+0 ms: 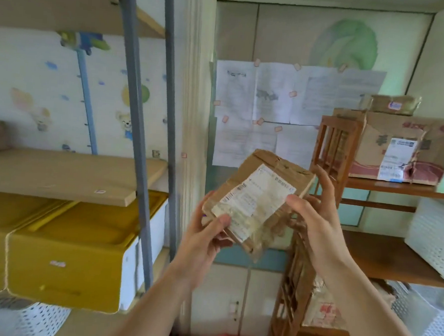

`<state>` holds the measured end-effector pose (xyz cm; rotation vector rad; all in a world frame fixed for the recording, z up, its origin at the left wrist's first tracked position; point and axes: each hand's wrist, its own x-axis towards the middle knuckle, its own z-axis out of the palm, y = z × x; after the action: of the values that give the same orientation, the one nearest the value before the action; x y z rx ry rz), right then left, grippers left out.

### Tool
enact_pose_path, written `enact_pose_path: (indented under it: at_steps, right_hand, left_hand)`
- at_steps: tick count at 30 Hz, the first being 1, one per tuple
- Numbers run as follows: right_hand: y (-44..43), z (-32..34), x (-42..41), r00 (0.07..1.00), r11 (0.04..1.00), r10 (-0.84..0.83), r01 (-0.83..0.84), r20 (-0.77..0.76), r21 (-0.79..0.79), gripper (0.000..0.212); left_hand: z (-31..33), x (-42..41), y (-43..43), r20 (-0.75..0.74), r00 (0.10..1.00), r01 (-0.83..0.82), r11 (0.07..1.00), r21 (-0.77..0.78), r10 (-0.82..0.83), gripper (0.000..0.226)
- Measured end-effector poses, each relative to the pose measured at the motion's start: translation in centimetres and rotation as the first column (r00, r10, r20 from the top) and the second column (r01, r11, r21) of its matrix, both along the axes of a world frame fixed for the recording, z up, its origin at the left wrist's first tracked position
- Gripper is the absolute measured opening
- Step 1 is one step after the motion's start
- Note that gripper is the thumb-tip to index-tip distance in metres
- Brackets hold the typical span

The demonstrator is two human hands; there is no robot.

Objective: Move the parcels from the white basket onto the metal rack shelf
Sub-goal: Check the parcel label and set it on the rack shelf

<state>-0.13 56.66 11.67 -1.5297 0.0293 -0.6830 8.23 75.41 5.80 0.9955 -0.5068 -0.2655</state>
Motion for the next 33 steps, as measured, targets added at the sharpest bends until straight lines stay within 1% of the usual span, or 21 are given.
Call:
enact_pose_path:
  at_steps: [2, 3, 4, 5, 6, 7, 9, 11, 12, 13, 14, 15, 16, 17, 19, 20, 22, 25, 29, 33]
  right_hand:
    - [1.9, -0.1, 0.5, 0.998, 0.999, 0.015, -0.013, -0.059, 0.044, 0.063]
    - [2.9, -0.4, 0.9, 0.996, 0.998, 0.007, -0.002, -0.085, 0.064, 0.064]
    - [3.8, -0.8, 1.4, 0.994, 0.997, -0.006, 0.014, -0.113, 0.071, 0.072]
    - [4.6, -1.1, 1.7, 0.991, 0.998, -0.012, 0.021, -0.132, 0.067, 0.077]
    - [5.1, -1.3, 2.0, 0.991, 0.998, -0.01, 0.019, -0.137, 0.062, 0.071]
    - [5.4, -1.4, 2.2, 0.989, 0.998, -0.003, 0.012, -0.147, 0.06, 0.059]
    - [5.6, -1.4, 2.6, 0.981, 0.998, 0.054, -0.051, -0.184, 0.022, 0.04]
    - [5.7, -0.9, 2.8, 0.967, 0.99, 0.106, -0.125, -0.233, -0.07, 0.041]
    - [5.8, -0.8, 2.9, 0.969, 0.989, 0.102, -0.123, -0.223, -0.084, 0.037]
    - [6.1, -0.7, 3.2, 0.979, 0.993, 0.08, -0.094, -0.187, -0.069, 0.031]
    - [6.4, -0.9, 3.6, 0.99, 0.999, 0.046, -0.046, -0.135, 0.0, 0.028]
    - [6.9, -1.2, 3.9, 0.996, 0.995, 0.008, 0.001, -0.089, 0.101, 0.03]
    - [7.4, -1.6, 4.3, 0.998, 0.981, -0.024, 0.034, -0.052, 0.189, 0.035]
    - [8.0, -2.0, 4.6, 0.998, 0.973, -0.058, 0.062, -0.026, 0.221, 0.042]
    - [8.8, -2.8, 5.0, 0.997, 0.985, -0.075, 0.075, -0.006, 0.153, 0.046]
    - [8.7, -3.1, 5.1, 0.997, 0.992, -0.073, 0.074, -0.013, 0.105, 0.044]
    - [7.8, -3.3, 5.5, 0.998, 0.998, -0.05, 0.051, -0.029, 0.047, 0.031]
    - [5.9, -2.9, 6.1, 0.999, 0.999, -0.03, 0.031, -0.022, 0.041, 0.021]
    - [3.5, -1.8, 7.1, 1.0, 0.998, -0.021, 0.023, -0.022, 0.059, 0.018]
    - [1.4, -1.1, 7.5, 0.996, 0.99, 0.085, -0.087, 0.022, 0.109, 0.023]
  left_hand:
    - [0.4, 1.1, 1.6, -0.072, 0.995, -0.079, 0.993, -0.093, 0.072, 0.069]
    - [0.5, 1.5, 2.3, -0.096, 0.993, -0.077, 0.99, -0.117, 0.066, 0.065]
    - [0.6, 1.7, 3.1, -0.113, 0.993, -0.049, 0.992, -0.113, 0.036, 0.061]
    - [0.5, 1.9, 3.8, -0.131, 0.991, -0.019, 0.996, -0.084, 0.008, 0.059]
    - [0.3, 2.2, 4.6, -0.142, 0.99, 0.008, 0.999, -0.045, -0.015, 0.061]
    - [0.2, 2.4, 5.3, -0.148, 0.989, 0.027, 1.0, -0.013, -0.029, 0.066]
    - [0.7, 3.1, 6.8, -0.136, 0.991, 0.013, 0.999, 0.049, -0.006, 0.071]
    - [1.6, 3.9, 7.9, -0.1, 0.994, -0.018, 0.992, 0.126, 0.031, 0.068]
    - [2.1, 4.3, 8.3, -0.084, 0.996, -0.011, 0.991, 0.13, 0.022, 0.064]
    - [2.4, 4.6, 8.6, -0.106, 0.994, 0.002, 0.996, 0.094, 0.008, 0.063]
    - [2.3, 5.0, 8.7, -0.146, 0.989, 0.016, 1.0, 0.012, -0.014, 0.067]
    - [2.3, 5.1, 8.7, -0.179, 0.983, 0.023, 0.996, -0.085, -0.038, 0.072]
    - [2.2, 5.0, 8.4, -0.16, 0.985, 0.035, 0.988, -0.152, -0.059, 0.074]
    - [1.8, 4.8, 7.7, -0.11, 0.991, 0.06, 0.985, -0.161, -0.079, 0.074]
    - [1.1, 4.1, 6.1, 0.054, 0.997, 0.053, 0.998, -0.028, -0.051, 0.068]
    - [0.8, 3.9, 5.5, 0.104, 0.994, 0.012, 1.0, 0.025, -0.015, 0.059]
    - [0.6, 4.2, 4.6, 0.116, 0.993, -0.038, 0.998, 0.052, 0.031, 0.046]
    - [1.4, 4.5, 2.9, 0.168, 0.985, -0.059, 0.995, 0.076, 0.046, 0.049]
    - [2.7, 4.7, -0.5, 0.182, 0.977, -0.13, 0.987, 0.095, 0.111, 0.057]
    - [3.9, 5.1, -2.9, 0.175, 0.976, -0.146, 0.985, 0.089, 0.128, 0.06]
